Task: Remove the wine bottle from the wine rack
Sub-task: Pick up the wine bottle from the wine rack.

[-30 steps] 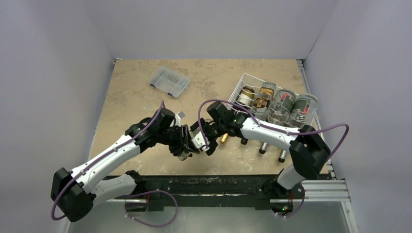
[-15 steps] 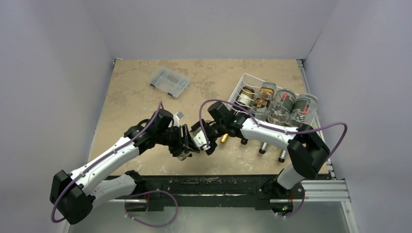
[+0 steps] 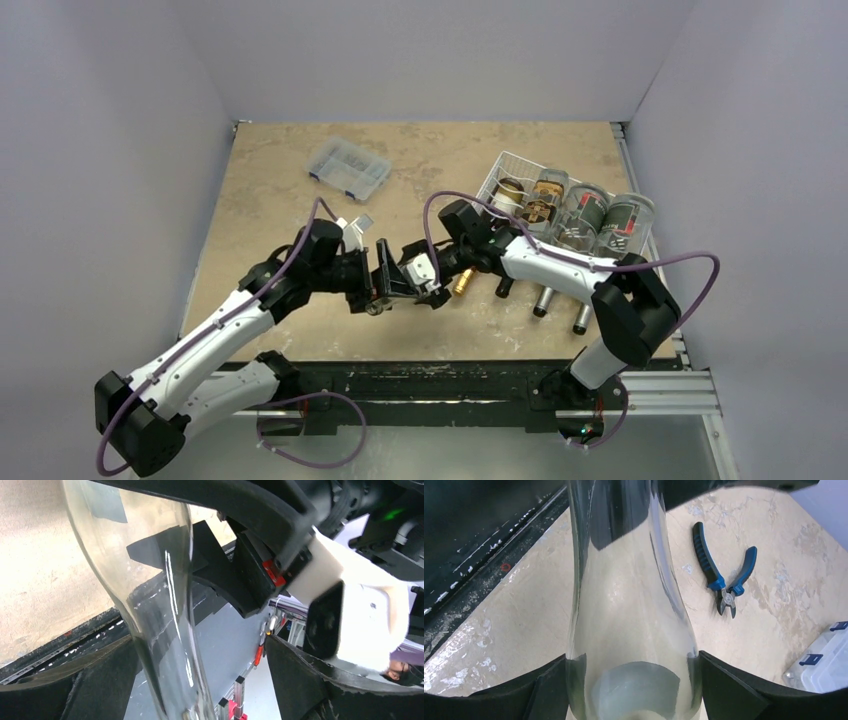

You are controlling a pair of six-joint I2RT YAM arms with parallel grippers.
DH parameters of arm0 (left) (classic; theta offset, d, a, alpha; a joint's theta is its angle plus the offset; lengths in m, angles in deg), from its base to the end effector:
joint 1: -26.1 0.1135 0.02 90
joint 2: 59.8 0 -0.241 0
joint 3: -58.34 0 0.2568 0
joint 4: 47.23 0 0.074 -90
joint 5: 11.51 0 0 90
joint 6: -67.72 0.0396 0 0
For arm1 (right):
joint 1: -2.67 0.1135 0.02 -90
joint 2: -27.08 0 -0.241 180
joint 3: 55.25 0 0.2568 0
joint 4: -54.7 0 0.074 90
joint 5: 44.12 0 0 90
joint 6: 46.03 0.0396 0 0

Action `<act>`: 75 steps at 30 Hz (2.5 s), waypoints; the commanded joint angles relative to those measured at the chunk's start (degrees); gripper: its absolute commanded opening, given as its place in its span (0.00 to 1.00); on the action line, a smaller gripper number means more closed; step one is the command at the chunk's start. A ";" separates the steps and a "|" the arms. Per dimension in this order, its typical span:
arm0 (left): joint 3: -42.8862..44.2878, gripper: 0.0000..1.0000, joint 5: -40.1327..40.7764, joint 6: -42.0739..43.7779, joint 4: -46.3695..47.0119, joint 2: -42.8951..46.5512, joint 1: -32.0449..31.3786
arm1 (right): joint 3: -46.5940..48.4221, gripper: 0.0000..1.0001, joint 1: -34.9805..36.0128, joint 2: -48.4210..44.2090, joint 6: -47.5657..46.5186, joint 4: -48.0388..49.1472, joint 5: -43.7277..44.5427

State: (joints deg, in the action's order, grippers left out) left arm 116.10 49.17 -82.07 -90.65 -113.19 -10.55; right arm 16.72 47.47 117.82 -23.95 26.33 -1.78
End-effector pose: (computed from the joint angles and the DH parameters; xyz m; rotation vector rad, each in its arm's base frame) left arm 0.1622 -0.1449 0.2581 -0.2018 2.5835 -1.3618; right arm 0.2169 0.2566 0.1981 -1.9976 0.8813 0.7617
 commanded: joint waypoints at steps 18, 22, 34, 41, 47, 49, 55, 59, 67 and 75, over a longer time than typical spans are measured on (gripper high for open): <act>4.22 0.96 5.59 16.15 -0.02 9.42 0.20 | 0.69 0.58 -6.05 -0.64 7.68 4.04 -12.55; 0.61 0.96 6.40 22.45 9.52 14.90 0.20 | 0.70 0.58 -6.85 -0.57 8.74 4.43 -13.50; -23.93 1.00 9.20 50.05 42.21 32.70 0.18 | 1.13 0.58 -9.13 -0.44 13.39 6.04 -16.42; -28.77 1.00 8.91 55.55 55.56 28.09 -0.09 | 1.39 0.58 -10.25 0.17 14.73 6.16 -18.02; -28.93 1.00 9.40 58.87 66.03 18.98 -2.62 | 1.53 0.58 -10.61 0.48 14.81 5.56 -18.54; -28.41 1.00 9.99 60.35 67.54 15.81 -4.13 | 1.62 0.58 -10.80 0.48 14.92 5.52 -18.74; -27.93 1.00 12.82 61.84 73.98 9.86 -6.62 | 1.83 0.58 -10.91 1.16 14.68 4.95 -18.96; -28.65 0.97 14.41 60.44 78.51 8.03 -6.97 | 2.01 0.58 -10.95 1.39 14.32 4.36 -19.14; -29.09 0.87 15.21 58.16 79.25 7.72 -6.99 | 2.35 0.58 -11.12 2.09 14.20 3.82 -19.71; -28.71 0.75 14.44 56.82 78.95 6.70 -6.95 | 2.62 0.58 -11.26 2.27 14.22 3.42 -20.27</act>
State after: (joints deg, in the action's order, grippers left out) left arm 86.53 63.97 -23.73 -15.14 -105.78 -17.17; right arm 17.18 36.56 120.40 -10.27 29.85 -18.63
